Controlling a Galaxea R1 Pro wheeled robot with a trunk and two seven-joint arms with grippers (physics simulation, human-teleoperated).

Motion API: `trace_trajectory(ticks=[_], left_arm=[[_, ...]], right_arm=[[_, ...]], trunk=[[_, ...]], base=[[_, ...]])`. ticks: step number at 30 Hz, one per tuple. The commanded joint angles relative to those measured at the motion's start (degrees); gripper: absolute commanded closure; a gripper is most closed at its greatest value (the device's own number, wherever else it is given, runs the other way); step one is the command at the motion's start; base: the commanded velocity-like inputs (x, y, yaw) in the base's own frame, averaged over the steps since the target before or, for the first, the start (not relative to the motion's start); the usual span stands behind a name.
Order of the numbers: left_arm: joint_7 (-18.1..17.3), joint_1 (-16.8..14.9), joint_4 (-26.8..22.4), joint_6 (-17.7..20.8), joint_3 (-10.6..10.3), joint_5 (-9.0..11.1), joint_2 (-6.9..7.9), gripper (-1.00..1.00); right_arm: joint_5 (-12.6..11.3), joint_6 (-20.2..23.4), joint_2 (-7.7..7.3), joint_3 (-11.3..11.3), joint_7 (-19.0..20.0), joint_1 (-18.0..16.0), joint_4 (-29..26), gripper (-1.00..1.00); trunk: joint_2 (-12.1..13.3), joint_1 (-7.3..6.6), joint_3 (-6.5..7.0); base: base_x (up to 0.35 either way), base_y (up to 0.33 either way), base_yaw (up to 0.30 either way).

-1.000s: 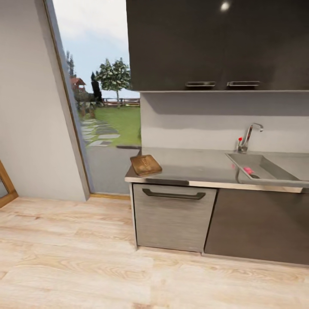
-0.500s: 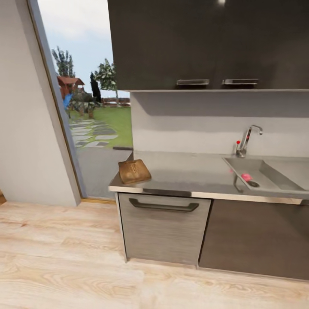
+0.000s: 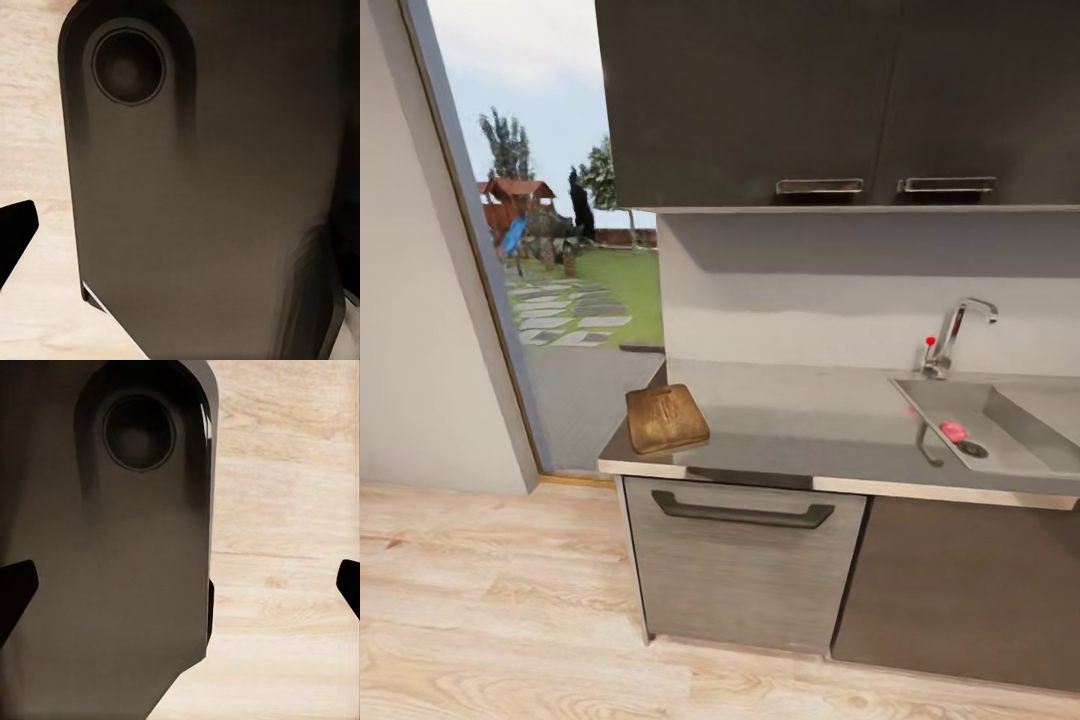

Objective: In the kitchen, take the Vidalia onion out of the sink, dice it on the chopping board with the paring knife, put the diced onion into the bowl on the countertop, then place both the paring knife and the chopping board into the sink.

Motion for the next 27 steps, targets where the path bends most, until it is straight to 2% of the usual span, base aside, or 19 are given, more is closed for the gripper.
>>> trace_trajectory(ticks=[1,10,11,15,17,19,21,27], left_arm=[[0.0,0.0,-0.1,-0.1,0.1,0.0,-0.02,-1.00],[0.0,0.0,-0.1,-0.1,0.0,0.0,-0.06,-1.00],[0.0,0.0,-0.1,-0.1,0.0,0.1,0.02,-1.00],[0.0,0.0,-0.1,0.0,0.0,0.0,-0.02,-1.00],[0.0,0.0,-0.1,0.0,0.0,0.0,-0.01,-1.00],[0.0,0.0,-0.1,0.0,0.0,0.0,0.01,-1.00],[0.0,0.0,-0.1,0.1,0.0,0.0,0.09,-1.00],[0.0,0.0,-0.1,0.1,0.1,0.0,0.13,-1.00]], right_arm=[[0.0,-0.1,-0.01,0.0,0.0,-0.1,0.1,-1.00],[0.2,-0.2,-0.05,0.0,0.0,-0.1,-1.1,-1.00],[0.4,-0.4,-0.22,0.1,-0.1,-0.1,-6.1,-1.00],[0.5,-0.3,-0.45,0.1,-0.2,-0.1,-14.3,-1.00],[0.6,-0.2,-0.52,0.1,-0.3,-0.1,-22.5,-1.00],[0.7,-0.1,-0.54,0.1,-0.3,-0.1,-26.9,-1.00],[1.0,0.1,-0.55,0.1,-0.3,-0.1,-37.4,-1.00],[1.1,1.2,-0.54,0.1,-0.3,-0.1,-52.1,-1.00]], trunk=[[0.0,0.01,-0.04],[0.0,0.01,-0.04],[0.4,-0.21,0.14],[2.0,-1.09,0.86],[2.8,-1.53,1.21],[3.6,-1.97,1.57],[4.4,-2.41,1.93],[6.8,-3.73,3.01]], base=[[0.053,0.000,0.000],[0.016,0.000,0.000],[0.000,0.000,0.000],[0.000,0.000,0.000],[0.000,0.000,0.000],[0.000,0.000,0.000],[0.000,0.000,0.000],[0.000,0.000,0.000]])
